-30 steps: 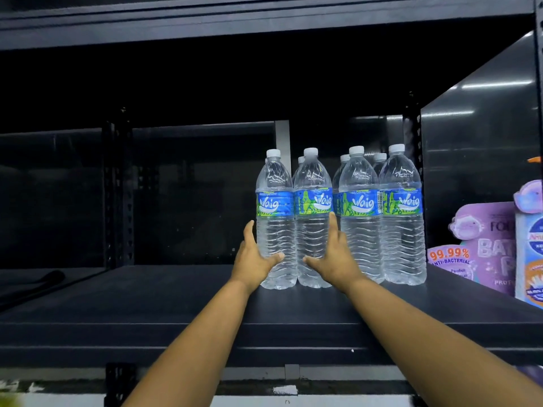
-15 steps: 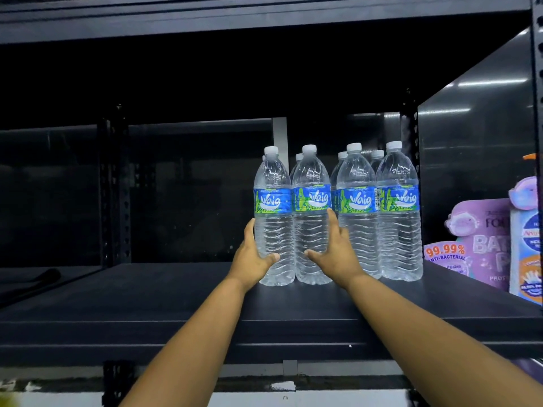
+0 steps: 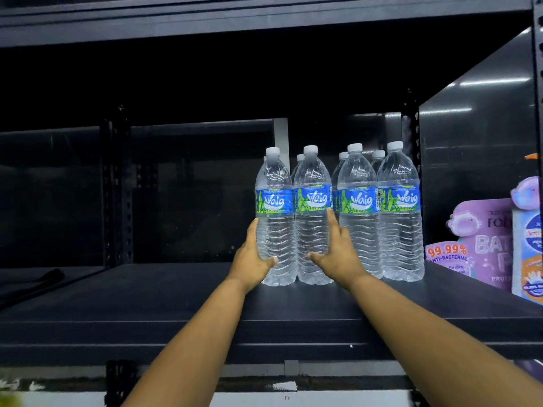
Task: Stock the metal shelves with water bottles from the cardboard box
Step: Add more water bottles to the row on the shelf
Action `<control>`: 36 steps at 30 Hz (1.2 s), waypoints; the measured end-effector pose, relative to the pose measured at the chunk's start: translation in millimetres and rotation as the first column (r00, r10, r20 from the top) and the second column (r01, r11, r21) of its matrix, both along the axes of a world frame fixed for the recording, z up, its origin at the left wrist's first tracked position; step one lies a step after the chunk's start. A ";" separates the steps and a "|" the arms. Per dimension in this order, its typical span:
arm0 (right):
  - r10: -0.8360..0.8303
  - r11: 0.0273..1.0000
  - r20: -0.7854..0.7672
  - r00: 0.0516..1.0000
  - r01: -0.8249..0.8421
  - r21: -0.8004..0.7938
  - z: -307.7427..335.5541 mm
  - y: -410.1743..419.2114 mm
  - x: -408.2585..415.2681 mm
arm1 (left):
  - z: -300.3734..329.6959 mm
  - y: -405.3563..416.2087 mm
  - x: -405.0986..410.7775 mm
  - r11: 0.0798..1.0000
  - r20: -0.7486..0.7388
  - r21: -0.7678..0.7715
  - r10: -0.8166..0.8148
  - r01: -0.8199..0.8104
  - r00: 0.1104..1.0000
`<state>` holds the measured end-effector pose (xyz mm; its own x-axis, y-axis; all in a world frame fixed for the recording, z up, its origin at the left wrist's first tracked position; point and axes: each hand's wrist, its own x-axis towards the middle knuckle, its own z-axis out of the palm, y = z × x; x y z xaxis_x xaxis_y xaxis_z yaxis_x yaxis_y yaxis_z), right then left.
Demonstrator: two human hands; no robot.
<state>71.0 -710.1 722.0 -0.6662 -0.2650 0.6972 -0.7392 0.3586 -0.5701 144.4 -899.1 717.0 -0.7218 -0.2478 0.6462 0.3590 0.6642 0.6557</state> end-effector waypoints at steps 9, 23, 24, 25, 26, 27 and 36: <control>-0.003 1.000 -0.004 1.000 0.003 0.008 0.1 1.6 0.3 | 0.9 1.6 3.0 1.000 0.008 0.015 -0.012 0.012 1.000; 0.011 0.992 -0.019 1.000 -0.009 0.129 -3.8 6.8 3.4 | 0.3 5.5 12.8 0.989 0.134 -0.126 0.099 -0.082 0.986; 0.012 0.989 -0.009 1.000 -0.010 0.149 -4.2 7.7 3.0 | 0.9 6.1 13.8 0.986 0.148 -0.136 0.114 -0.093 0.982; 0.009 0.984 0.005 1.000 -0.010 0.178 -4.6 8.7 2.9 | 1.4 6.8 14.9 0.983 0.165 -0.148 0.132 -0.108 0.977; 0.002 0.977 0.025 1.000 -0.007 0.212 -5.0 9.9 3.0 | 1.9 7.7 16.1 0.979 0.186 -0.162 0.153 -0.124 0.970; -0.009 0.969 0.049 0.999 -0.003 0.246 -5.4 11.3 3.7 | 2.3 8.8 17.9 0.973 0.208 -0.184 0.178 -0.140 0.962; -0.145 0.858 0.145 0.979 0.052 0.511 -8.4 28.1 31.7 | 0.5 25.3 47.9 0.916 0.424 -0.373 0.310 -0.148 0.851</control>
